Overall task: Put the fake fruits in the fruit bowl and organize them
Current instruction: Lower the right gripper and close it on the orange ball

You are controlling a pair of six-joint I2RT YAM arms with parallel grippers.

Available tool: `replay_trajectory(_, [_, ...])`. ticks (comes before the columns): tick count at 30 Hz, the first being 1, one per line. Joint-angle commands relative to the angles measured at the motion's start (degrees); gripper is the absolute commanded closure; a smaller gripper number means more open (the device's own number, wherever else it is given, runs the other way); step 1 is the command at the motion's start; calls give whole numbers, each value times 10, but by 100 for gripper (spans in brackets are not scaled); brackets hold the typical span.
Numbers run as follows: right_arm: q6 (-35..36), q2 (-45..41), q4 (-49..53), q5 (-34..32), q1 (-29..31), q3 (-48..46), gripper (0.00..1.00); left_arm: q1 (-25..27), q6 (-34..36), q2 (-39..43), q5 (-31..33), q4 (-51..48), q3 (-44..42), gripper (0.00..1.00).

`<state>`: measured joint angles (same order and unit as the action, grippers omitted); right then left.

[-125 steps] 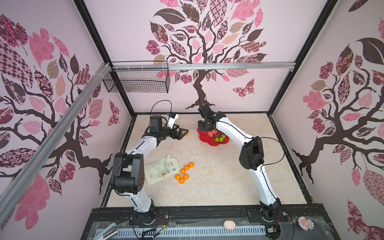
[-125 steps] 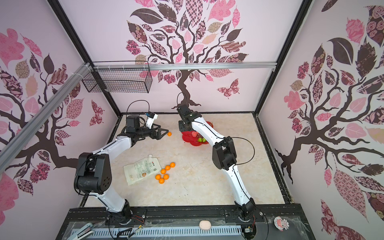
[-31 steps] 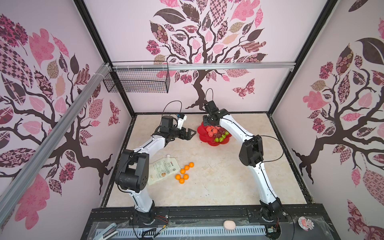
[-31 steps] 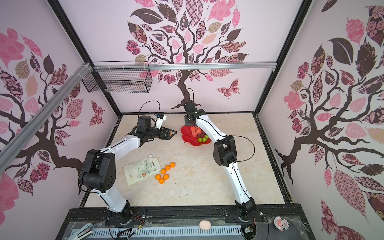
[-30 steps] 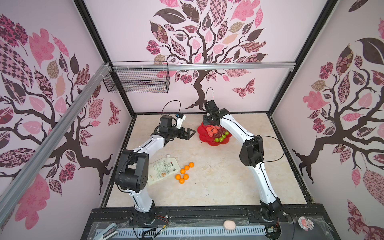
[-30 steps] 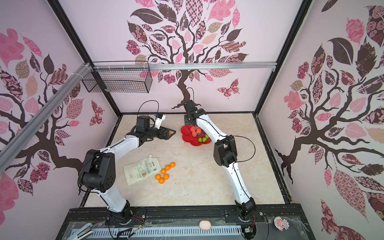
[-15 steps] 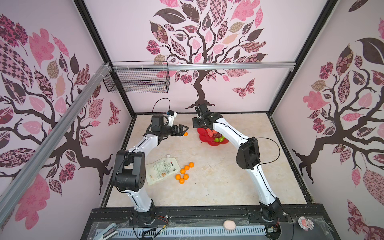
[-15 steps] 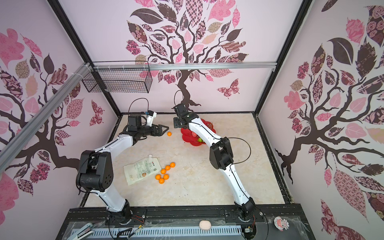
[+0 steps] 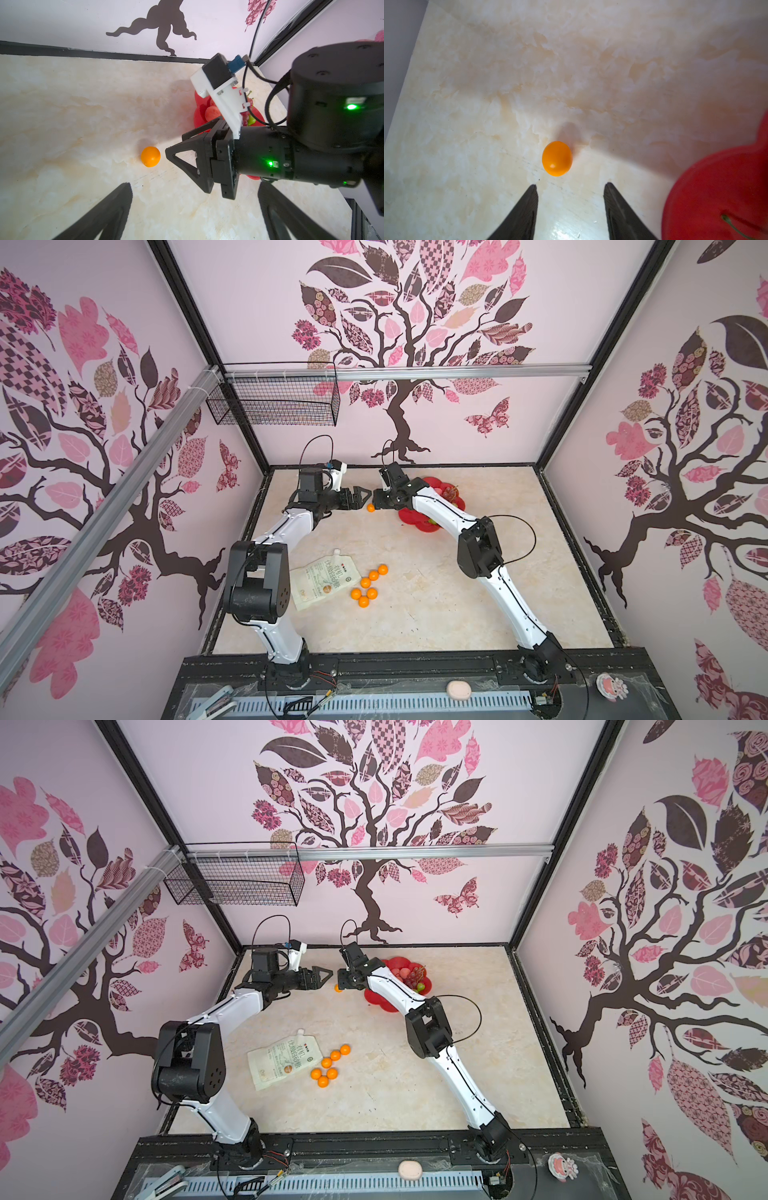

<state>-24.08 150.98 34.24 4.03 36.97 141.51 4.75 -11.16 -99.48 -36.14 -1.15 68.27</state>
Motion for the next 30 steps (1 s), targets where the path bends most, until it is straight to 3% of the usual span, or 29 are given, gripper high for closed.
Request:
replay_trajectory(1, [-5,26,-14,11,4,34,46,-3,-5,2,-8,9,24,2])
replay_trajectory(30, [-62,99,-98,-8,14,77,46,-4,4,2,-8,3,29,2])
